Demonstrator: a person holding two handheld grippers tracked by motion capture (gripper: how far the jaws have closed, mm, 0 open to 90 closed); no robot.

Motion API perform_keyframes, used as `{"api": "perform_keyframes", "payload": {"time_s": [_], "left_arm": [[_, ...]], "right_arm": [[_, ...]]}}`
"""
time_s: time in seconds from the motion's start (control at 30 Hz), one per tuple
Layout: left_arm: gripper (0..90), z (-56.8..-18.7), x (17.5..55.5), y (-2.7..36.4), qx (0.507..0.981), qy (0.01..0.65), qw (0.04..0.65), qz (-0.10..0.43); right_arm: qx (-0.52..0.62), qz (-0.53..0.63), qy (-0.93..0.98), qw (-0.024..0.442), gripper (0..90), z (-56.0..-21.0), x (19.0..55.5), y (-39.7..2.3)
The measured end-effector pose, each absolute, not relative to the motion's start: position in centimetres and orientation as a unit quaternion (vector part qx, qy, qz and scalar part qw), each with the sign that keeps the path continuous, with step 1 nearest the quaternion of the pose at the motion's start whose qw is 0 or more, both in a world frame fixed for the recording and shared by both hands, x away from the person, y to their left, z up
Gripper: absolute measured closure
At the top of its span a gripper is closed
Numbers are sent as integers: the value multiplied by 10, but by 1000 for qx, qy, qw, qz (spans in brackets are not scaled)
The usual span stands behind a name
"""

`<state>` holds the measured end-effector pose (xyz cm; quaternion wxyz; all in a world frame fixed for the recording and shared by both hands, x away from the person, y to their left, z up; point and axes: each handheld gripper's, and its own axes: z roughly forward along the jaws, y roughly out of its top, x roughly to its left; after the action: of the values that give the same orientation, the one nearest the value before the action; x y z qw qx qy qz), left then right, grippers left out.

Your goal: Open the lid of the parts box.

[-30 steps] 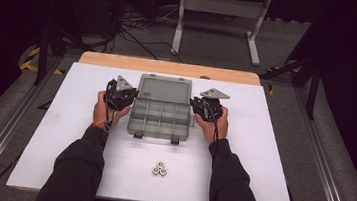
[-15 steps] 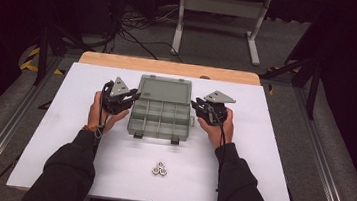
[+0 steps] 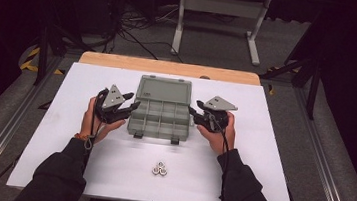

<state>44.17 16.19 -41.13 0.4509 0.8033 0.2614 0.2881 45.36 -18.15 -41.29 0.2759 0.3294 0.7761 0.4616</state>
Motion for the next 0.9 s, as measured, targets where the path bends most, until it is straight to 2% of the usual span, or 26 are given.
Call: {"api": "perform_keyframes", "payload": {"time_s": [0.47,0.9], "left_arm": [[299,-413,416,181,791,253,465,307],[112,-413,392,187,791,239,465,318]], "right_arm": [[313,467,773,294,222,-410,430,-180],[306,467,773,302,143,-407,416,-189]]}}
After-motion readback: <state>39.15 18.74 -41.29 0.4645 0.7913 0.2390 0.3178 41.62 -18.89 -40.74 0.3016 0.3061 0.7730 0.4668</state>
